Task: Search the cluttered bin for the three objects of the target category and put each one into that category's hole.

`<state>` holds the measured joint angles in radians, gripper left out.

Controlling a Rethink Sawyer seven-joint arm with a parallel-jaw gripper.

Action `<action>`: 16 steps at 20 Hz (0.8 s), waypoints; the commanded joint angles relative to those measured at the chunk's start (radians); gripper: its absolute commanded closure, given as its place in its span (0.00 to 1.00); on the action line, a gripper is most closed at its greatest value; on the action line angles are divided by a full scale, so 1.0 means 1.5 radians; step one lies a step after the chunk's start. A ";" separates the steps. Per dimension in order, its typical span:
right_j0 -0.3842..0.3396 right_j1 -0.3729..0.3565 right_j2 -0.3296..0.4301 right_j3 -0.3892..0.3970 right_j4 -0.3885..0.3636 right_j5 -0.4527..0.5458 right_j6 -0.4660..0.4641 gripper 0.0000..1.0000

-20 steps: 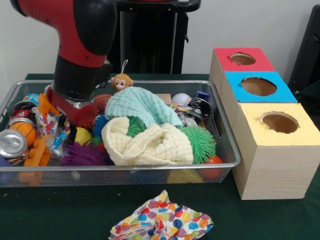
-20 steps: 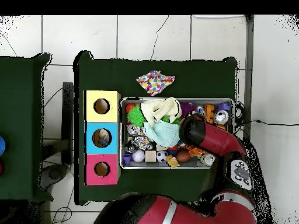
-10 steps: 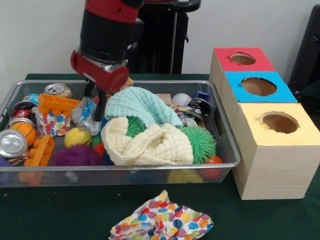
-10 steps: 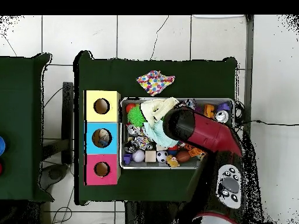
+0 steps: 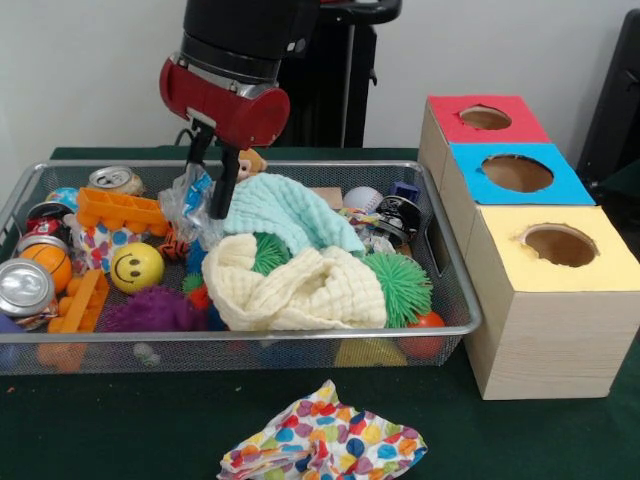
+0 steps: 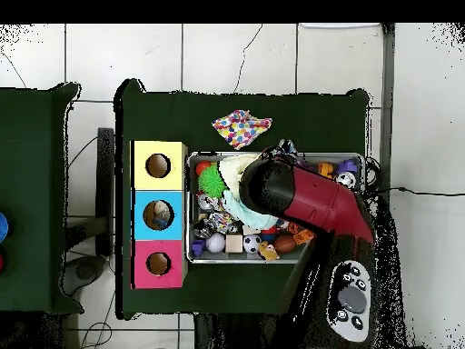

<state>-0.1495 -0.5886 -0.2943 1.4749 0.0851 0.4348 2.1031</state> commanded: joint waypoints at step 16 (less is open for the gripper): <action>0.033 0.002 0.096 0.022 -0.073 0.016 0.015 1.00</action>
<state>-0.1261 -0.5878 -0.2591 1.4668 0.0107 0.4236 2.1031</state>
